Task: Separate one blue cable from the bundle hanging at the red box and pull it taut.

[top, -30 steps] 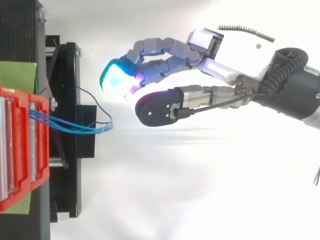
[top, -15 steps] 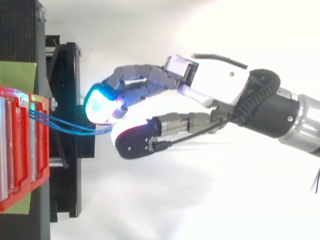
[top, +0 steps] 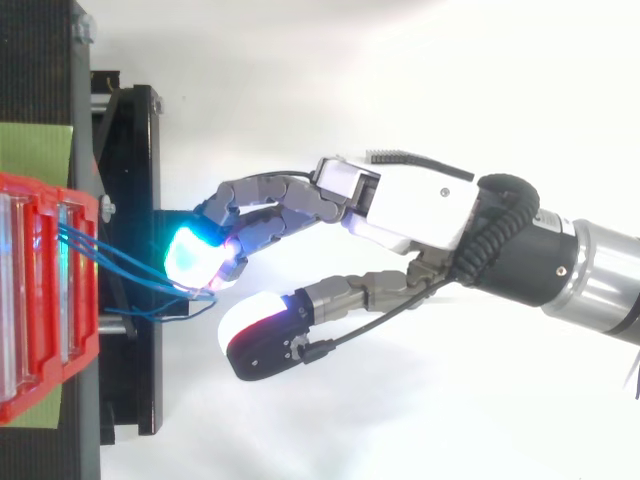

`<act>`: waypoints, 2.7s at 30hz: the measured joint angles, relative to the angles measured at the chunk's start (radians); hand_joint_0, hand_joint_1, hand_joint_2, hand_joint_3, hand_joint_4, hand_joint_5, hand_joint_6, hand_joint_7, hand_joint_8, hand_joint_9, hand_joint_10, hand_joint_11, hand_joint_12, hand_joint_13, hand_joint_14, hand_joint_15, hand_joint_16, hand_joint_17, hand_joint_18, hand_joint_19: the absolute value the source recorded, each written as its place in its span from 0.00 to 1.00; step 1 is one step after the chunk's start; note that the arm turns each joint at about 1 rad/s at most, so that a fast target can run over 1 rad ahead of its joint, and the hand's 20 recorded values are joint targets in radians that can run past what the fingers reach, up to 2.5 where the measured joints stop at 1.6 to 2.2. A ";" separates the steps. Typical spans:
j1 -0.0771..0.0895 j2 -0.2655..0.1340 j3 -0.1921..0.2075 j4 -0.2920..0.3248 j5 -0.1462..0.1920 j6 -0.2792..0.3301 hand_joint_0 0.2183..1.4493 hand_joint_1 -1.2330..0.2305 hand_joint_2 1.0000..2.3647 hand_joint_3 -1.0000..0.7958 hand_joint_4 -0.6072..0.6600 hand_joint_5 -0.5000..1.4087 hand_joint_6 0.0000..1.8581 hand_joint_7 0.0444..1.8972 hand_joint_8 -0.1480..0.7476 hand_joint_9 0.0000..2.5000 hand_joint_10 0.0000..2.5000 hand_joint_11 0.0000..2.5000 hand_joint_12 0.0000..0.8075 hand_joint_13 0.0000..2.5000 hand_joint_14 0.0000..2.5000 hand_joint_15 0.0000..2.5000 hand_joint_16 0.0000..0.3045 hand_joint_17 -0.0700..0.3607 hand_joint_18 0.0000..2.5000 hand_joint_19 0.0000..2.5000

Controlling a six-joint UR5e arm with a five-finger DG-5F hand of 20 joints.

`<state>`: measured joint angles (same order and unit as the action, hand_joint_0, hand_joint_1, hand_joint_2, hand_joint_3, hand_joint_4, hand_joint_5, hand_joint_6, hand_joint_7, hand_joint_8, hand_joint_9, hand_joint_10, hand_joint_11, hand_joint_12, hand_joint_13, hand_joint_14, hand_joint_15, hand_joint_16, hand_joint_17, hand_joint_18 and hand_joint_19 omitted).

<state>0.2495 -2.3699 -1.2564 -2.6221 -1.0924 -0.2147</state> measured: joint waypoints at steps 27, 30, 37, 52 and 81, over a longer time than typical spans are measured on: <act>-0.002 0.000 0.048 -0.013 0.000 0.008 0.34 0.41 0.01 0.36 0.59 0.19 0.28 0.70 0.49 0.34 0.01 0.27 0.43 0.26 0.01 0.18 0.16 0.42 0.22 0.25; 0.000 0.002 0.054 -0.028 0.000 0.007 0.34 0.40 0.01 0.37 0.59 0.18 0.31 0.66 0.49 0.34 0.01 0.28 0.43 0.26 0.01 0.18 0.16 0.42 0.23 0.25; 0.008 0.002 0.056 -0.045 0.002 0.007 0.35 0.39 0.01 0.39 0.59 0.16 0.38 0.54 0.49 0.33 0.01 0.29 0.43 0.26 0.01 0.18 0.16 0.42 0.23 0.25; 0.018 0.002 0.057 -0.042 0.002 0.005 0.33 0.39 0.02 0.54 0.54 0.15 0.48 0.48 0.51 0.36 0.01 0.33 0.44 0.28 0.01 0.19 0.16 0.42 0.24 0.25; 0.008 0.000 0.056 -0.007 -0.036 0.057 0.28 0.40 0.00 0.28 0.60 0.14 0.46 0.49 0.54 0.42 0.01 0.43 0.47 0.40 0.01 0.29 0.16 0.42 0.28 0.26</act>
<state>0.2573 -2.3697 -1.2000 -2.6293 -1.1282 -0.1575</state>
